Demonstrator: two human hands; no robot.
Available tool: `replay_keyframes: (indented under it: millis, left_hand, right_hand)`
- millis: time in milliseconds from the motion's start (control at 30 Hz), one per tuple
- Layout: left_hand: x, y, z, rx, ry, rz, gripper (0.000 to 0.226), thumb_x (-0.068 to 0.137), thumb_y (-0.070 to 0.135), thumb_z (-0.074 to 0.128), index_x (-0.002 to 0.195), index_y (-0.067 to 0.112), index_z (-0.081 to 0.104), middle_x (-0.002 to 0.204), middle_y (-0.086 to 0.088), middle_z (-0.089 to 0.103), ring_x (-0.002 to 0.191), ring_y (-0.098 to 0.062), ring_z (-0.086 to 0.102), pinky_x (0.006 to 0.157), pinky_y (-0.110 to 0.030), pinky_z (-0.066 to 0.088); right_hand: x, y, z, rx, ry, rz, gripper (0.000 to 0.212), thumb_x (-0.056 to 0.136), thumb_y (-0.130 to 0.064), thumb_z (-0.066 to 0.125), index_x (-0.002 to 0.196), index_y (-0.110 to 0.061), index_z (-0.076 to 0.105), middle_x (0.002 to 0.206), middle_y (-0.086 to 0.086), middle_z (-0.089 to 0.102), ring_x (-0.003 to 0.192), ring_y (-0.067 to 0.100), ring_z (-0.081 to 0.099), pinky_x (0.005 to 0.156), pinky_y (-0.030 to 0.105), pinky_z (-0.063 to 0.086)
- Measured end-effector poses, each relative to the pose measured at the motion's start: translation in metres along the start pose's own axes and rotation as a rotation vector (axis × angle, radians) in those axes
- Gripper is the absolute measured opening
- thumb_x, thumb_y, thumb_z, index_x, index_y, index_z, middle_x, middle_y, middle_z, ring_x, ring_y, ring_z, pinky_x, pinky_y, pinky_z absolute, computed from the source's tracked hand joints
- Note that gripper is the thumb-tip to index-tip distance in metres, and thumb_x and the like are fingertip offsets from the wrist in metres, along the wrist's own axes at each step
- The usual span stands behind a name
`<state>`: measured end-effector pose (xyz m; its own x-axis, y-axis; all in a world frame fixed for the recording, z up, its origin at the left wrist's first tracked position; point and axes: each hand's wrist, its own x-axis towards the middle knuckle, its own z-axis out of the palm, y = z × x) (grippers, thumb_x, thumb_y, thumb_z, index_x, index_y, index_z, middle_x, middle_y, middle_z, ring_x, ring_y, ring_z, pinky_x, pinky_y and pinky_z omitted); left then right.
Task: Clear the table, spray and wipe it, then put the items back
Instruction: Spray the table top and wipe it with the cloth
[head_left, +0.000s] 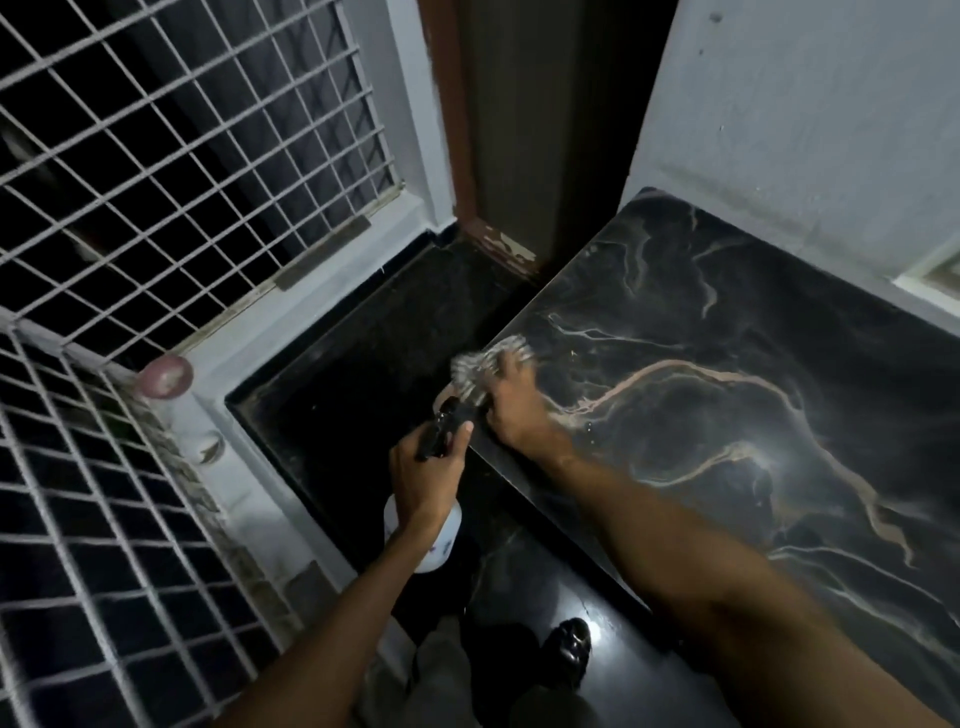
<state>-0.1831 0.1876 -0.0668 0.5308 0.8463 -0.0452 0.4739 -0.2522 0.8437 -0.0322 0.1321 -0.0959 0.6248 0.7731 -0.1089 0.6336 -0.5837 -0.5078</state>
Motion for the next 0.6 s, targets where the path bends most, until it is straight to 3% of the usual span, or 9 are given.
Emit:
replay_keyframes:
  millis: [67,100,167,267,333,500,533,600]
  left_hand:
    - [-0.006,0.001,-0.002,0.008,0.002,0.022,0.016,0.086,0.034,0.078,0.076,0.022,0.075,0.067,0.018,0.068,0.07,0.004,0.066,0.067,-0.016,0.05]
    - [-0.008,0.003,-0.003,0.014,-0.004,0.033,0.014,0.085,0.033,0.078,0.075,0.024,0.074,0.064,0.022,0.066,0.07,0.008,0.065,0.066,-0.009,0.046]
    - [-0.016,0.005,-0.001,0.017,-0.024,0.015,0.022,0.085,0.033,0.078,0.066,0.03,0.067,0.059,0.022,0.065,0.067,0.008,0.064,0.061,-0.006,0.042]
    - [-0.028,0.005,0.005,0.028,-0.071,0.017,0.033,0.086,0.034,0.077,0.058,0.027,0.06,0.057,0.014,0.064,0.063,0.0,0.064,0.06,-0.011,0.042]
    - [-0.035,0.012,0.012,0.046,-0.099,0.048,0.034,0.086,0.033,0.077,0.058,0.029,0.058,0.056,0.014,0.064,0.063,0.002,0.063,0.06,-0.01,0.04]
    - [-0.052,0.014,0.028,0.088,-0.218,0.091,0.024,0.086,0.032,0.077,0.066,0.021,0.068,0.066,0.006,0.071,0.07,-0.014,0.069,0.07,-0.029,0.053]
    - [-0.055,0.014,0.03,0.092,-0.256,0.089,0.026,0.086,0.031,0.077,0.065,0.021,0.066,0.064,0.006,0.07,0.068,-0.015,0.069,0.069,-0.03,0.054]
    - [-0.06,0.013,0.032,0.084,-0.309,0.083,0.028,0.085,0.03,0.078,0.063,0.02,0.064,0.06,0.007,0.067,0.064,-0.012,0.067,0.066,-0.028,0.052]
  right_hand:
    - [-0.026,-0.011,0.013,-0.046,-0.088,-0.171,0.051,0.092,-0.017,0.054,0.142,-0.028,0.053,0.153,0.013,0.031,0.132,0.038,0.034,0.112,0.047,0.039]
    - [-0.036,-0.004,0.013,-0.038,-0.065,-0.167,0.052,0.09,-0.015,0.054,0.141,-0.027,0.055,0.155,0.012,0.031,0.132,0.038,0.034,0.112,0.046,0.039]
    - [-0.052,0.02,0.005,0.017,0.076,0.031,0.057,0.085,-0.01,0.056,0.14,-0.029,0.056,0.157,0.011,0.03,0.132,0.037,0.034,0.111,0.044,0.041]
    - [-0.085,0.059,-0.013,0.067,0.26,0.429,0.063,0.081,-0.008,0.059,0.142,-0.026,0.053,0.157,0.012,0.027,0.131,0.04,0.034,0.113,0.047,0.042]
    - [-0.107,0.068,-0.019,0.108,0.311,0.511,0.065,0.079,-0.01,0.062,0.142,-0.025,0.053,0.155,0.013,0.028,0.13,0.041,0.034,0.112,0.048,0.041]
    - [-0.158,0.05,0.0,-0.02,0.094,0.179,0.069,0.077,-0.008,0.061,0.142,-0.03,0.054,0.156,0.011,0.032,0.13,0.037,0.038,0.105,0.041,0.047]
    - [-0.17,0.061,-0.004,-0.006,0.127,0.231,0.069,0.076,-0.005,0.061,0.141,-0.029,0.056,0.157,0.012,0.034,0.13,0.037,0.038,0.106,0.041,0.046]
    - [-0.195,0.087,-0.014,0.099,0.273,0.523,0.069,0.076,0.0,0.058,0.14,-0.027,0.058,0.157,0.014,0.033,0.13,0.039,0.037,0.109,0.045,0.045]
